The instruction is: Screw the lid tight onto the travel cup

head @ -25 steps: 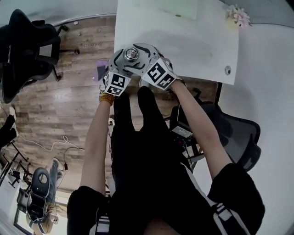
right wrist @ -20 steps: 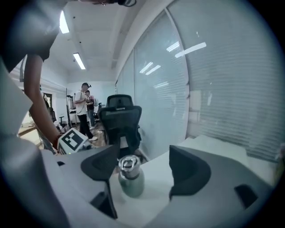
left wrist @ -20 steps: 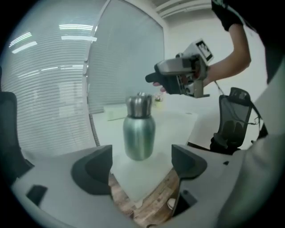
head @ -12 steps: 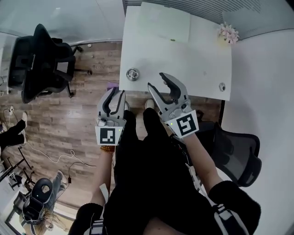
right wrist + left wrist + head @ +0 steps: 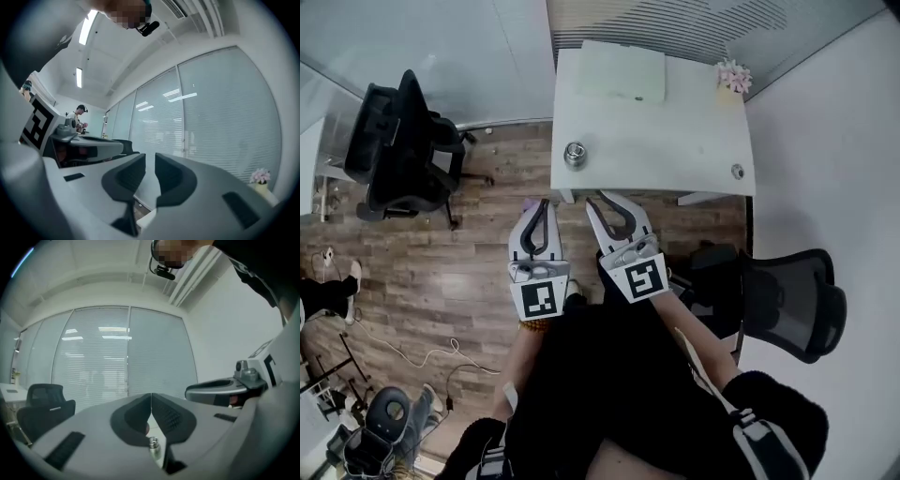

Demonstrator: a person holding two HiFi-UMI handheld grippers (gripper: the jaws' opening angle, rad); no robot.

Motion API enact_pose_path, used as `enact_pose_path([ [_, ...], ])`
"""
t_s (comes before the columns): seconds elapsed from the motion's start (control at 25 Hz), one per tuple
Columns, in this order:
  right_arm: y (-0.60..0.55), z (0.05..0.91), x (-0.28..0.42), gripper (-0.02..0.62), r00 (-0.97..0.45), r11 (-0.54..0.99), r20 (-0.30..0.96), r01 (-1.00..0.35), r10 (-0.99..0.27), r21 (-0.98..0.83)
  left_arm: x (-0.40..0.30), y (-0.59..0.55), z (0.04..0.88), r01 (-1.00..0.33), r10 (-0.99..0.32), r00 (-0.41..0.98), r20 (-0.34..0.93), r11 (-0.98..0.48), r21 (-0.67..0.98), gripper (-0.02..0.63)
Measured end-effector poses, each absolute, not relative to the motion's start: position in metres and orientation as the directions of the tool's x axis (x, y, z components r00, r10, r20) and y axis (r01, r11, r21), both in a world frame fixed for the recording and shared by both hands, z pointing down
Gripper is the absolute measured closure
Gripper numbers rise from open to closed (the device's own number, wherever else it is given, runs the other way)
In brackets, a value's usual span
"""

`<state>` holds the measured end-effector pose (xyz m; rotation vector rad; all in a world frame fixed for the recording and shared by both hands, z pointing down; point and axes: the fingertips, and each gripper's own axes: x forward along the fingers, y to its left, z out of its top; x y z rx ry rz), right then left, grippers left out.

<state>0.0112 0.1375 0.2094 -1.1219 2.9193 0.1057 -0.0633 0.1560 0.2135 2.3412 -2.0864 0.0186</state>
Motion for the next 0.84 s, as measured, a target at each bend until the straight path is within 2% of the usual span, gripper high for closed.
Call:
enact_pose_path([
  [0.16,0.184,0.215,0.015,0.554,-0.656,0.655,0.012,-0.753,-0.755,0.052,-0.071,0.199,0.211,-0.980,-0.980,0.198,0.014,-0.198,-0.016,0.597],
  [0.28,0.223,0.206,0.014,0.557,-0.619,0.618,-0.003,-0.784,-0.785,0.046,-0.077,0.229,0.205,-0.973,-0.973,0.230,0.001,-0.230,0.004,0.597],
  [0.6,0.285,0.198,0.029,0.561,-0.621,0.617,-0.034,-0.782,-0.783,0.087,-0.052,0.282,0.183,-0.972,-0.971,0.234,-0.055,-0.234,-0.002,0.597],
  [0.84,0.316,0.182,0.050,0.566,-0.641,0.636,-0.046,-0.767,-0.766,0.089,-0.030,0.318,0.171,-0.978,-0.978,0.208,-0.030,-0.208,-0.012,0.597],
])
